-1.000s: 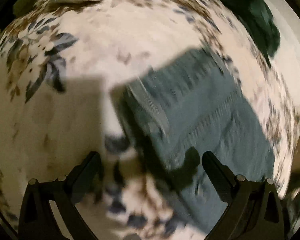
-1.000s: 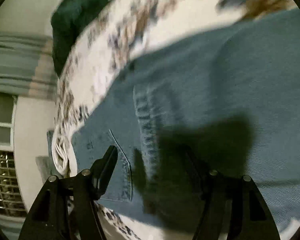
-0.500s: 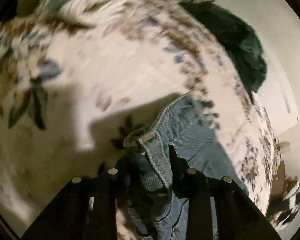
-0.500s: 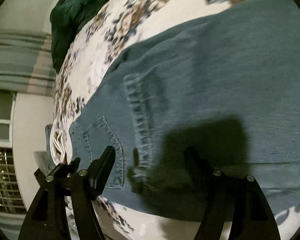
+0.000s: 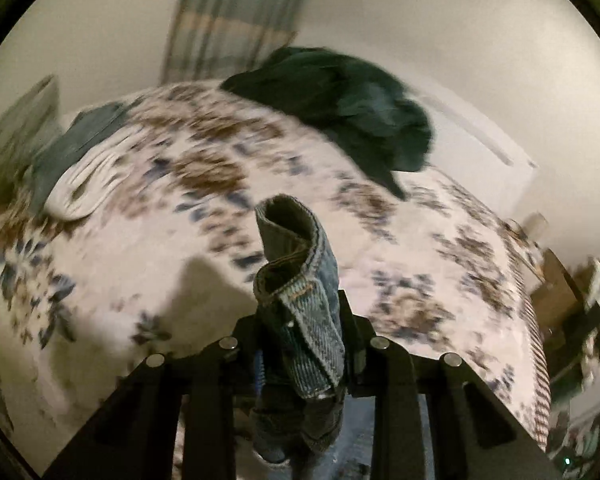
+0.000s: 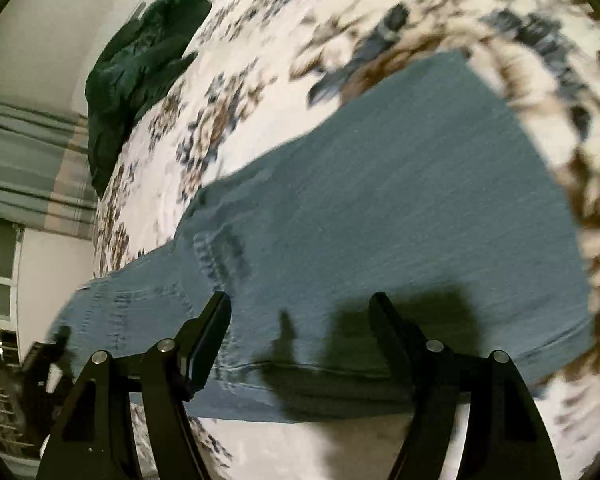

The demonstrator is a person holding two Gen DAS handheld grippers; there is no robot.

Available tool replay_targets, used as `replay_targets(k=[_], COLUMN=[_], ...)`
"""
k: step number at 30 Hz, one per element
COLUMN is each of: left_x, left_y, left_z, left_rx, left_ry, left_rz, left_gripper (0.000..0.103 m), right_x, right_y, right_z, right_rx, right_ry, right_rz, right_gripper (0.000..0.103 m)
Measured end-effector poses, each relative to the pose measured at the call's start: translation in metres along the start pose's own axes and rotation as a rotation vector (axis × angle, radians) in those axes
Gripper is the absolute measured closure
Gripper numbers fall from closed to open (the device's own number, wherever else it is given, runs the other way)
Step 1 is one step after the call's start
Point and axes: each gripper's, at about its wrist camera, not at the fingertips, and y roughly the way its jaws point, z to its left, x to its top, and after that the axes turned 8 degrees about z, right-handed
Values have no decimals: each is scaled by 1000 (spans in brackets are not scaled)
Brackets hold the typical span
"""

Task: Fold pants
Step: 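Grasp the waistband corner with the left tool and lift it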

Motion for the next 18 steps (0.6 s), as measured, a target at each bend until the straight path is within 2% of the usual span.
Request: replay_targets(k=[8, 13, 18], left_x=[-26, -68, -122], left_y=[-18, -16, 6], left_z=[-98, -167, -223], left_rx=[-104, -178, -198], left_ry=[118, 206, 300], left_rz=[32, 84, 174], left_gripper=[79, 79, 79], right_x=[7, 8, 8], right_y=[-74, -112, -140], right_z=[-64, -116, -169], right_rx=[7, -25, -75], right_ry=[103, 177, 243], right_rz=[-106, -160, -195], right_gripper=[29, 29, 29])
